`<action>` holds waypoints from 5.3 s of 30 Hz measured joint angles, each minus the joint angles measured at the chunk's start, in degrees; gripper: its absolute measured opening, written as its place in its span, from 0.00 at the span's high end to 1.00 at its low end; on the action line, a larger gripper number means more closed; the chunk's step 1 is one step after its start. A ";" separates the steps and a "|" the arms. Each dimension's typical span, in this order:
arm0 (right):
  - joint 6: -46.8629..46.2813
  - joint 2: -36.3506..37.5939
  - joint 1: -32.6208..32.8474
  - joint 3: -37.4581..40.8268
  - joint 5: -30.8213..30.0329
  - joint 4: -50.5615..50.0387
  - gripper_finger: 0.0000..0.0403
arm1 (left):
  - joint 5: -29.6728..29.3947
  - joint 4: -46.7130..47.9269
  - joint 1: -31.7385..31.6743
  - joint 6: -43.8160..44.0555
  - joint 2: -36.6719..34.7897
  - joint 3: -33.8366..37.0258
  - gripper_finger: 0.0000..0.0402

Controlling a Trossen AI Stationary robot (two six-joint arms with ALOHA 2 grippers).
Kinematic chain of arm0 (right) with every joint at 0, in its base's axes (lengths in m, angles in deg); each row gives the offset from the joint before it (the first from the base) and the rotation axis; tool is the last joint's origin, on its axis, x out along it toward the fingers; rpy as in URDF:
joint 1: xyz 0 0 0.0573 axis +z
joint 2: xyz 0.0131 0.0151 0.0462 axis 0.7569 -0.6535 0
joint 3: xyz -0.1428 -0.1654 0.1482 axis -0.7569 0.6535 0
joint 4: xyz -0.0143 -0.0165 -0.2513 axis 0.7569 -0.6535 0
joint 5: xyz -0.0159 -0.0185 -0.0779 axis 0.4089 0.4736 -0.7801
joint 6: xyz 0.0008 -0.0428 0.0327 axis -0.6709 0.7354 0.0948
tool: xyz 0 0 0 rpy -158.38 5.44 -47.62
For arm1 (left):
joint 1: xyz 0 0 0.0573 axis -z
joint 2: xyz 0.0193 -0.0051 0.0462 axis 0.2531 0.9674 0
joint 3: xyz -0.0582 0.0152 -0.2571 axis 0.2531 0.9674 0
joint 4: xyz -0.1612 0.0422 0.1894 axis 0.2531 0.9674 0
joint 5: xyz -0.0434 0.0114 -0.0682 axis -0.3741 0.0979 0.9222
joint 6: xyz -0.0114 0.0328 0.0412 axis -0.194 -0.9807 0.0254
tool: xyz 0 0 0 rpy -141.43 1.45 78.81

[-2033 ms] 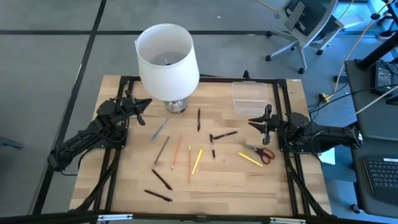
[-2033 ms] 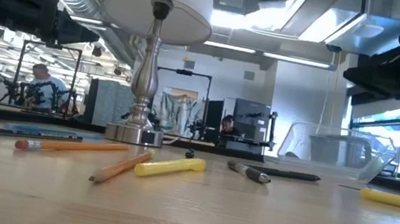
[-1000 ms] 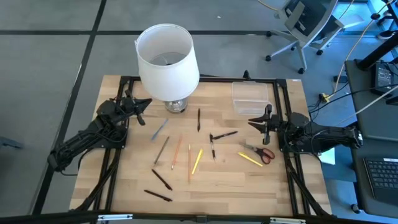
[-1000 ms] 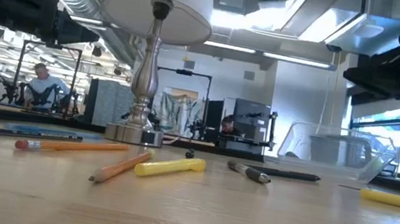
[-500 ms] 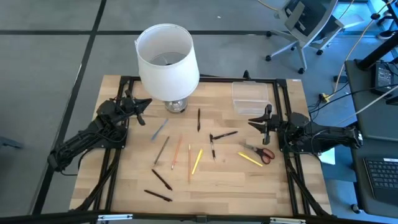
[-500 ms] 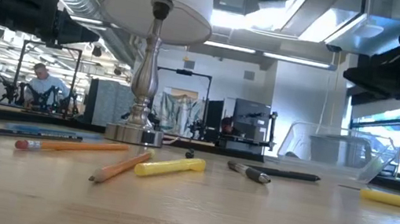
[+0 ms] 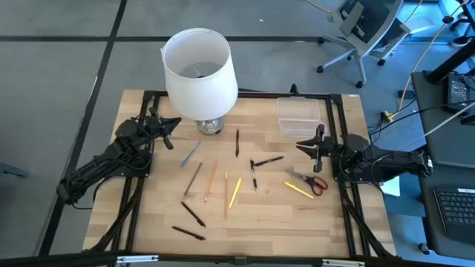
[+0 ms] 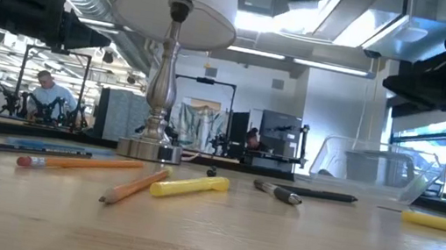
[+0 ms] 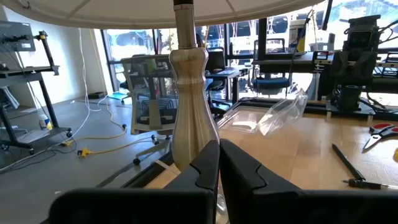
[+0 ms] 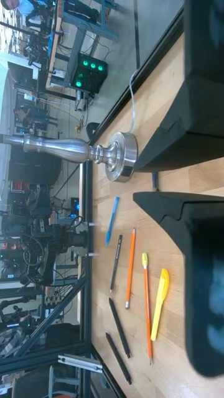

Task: Pick & place school supplies into a supply box

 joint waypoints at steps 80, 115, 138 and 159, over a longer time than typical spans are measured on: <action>-14.75 0.00 0.00 0.00 -4.60 1.87 0.62 | 0.00 -0.02 0.00 0.46 0.00 0.00 0.98; -23.26 -44.65 0.07 -42.02 0.36 -51.86 0.46 | 19.62 -1.98 15.41 12.57 4.04 -0.01 0.98; -59.98 -67.25 20.98 -42.34 13.67 -68.65 0.58 | 6.43 -3.45 19.21 4.90 4.52 -0.02 0.98; -64.48 -82.30 31.71 -42.32 10.50 -61.51 0.58 | 6.36 -3.38 19.21 4.94 4.52 -0.01 0.98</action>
